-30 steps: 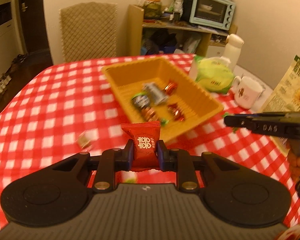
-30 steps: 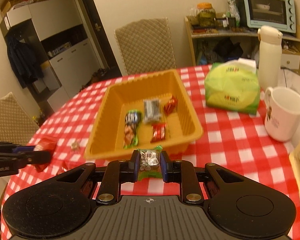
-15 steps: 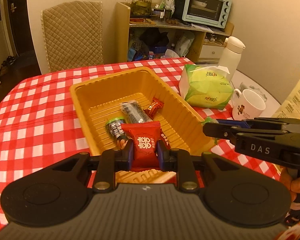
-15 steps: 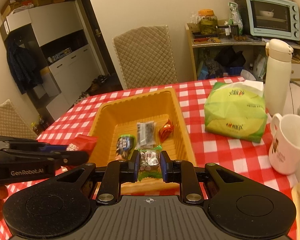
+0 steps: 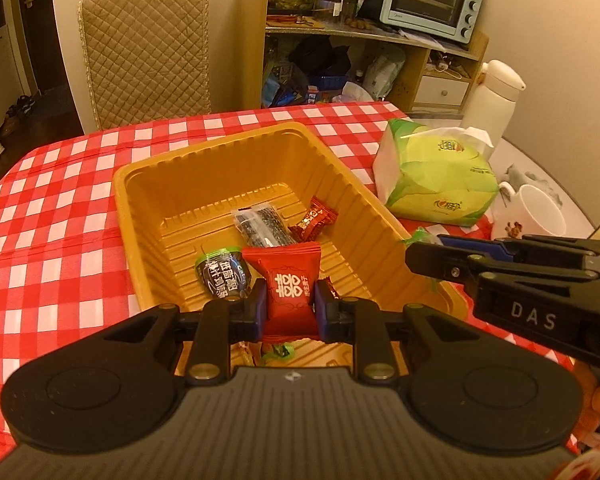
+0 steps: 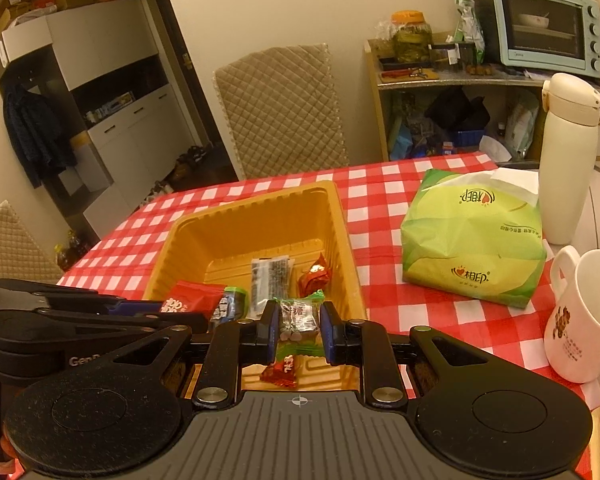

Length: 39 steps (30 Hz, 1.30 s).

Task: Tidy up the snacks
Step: 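Carry the red packet with the left gripper while the right carries green candy to tray, then release the red packet and green candy into the orange tray with both grippers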

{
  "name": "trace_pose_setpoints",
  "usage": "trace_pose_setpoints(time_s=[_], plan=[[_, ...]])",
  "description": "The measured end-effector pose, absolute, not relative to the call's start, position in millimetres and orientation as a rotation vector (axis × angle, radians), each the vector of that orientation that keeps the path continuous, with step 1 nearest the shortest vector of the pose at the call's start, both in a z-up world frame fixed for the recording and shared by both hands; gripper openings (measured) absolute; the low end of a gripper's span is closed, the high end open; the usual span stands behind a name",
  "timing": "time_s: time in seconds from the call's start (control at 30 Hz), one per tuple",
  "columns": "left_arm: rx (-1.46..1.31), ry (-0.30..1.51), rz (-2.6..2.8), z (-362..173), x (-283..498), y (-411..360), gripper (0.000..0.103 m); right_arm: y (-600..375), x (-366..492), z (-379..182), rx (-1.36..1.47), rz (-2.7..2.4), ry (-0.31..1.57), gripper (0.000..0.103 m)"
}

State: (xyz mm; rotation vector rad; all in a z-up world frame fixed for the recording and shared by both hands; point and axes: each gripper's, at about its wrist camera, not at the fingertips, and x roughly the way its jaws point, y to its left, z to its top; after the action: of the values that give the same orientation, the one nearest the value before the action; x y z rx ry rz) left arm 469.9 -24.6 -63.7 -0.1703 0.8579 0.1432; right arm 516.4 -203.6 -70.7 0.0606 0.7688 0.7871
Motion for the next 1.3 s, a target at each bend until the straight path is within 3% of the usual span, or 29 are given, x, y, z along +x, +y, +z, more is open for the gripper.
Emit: trace_pose_setpoints(time_s=[1.0,1.2,1.3], plan=[[-0.199,0.881,0.159,-68.3,458.1,-1.9,0.022,-185.6,532.7,-85.6,0.033,0.783,0.795,0.022],[-0.210,0.876,0.167,-65.5,447.5,3.8,0.031,-178.8,537.3,-84.9,0.056,0.775,0.795,0.023],[-0.221,0.876,0.167,-64.0,440.6,5.4,0.033,-182.0,539.1,-82.4,0.098,0.779,0.807,0.029]])
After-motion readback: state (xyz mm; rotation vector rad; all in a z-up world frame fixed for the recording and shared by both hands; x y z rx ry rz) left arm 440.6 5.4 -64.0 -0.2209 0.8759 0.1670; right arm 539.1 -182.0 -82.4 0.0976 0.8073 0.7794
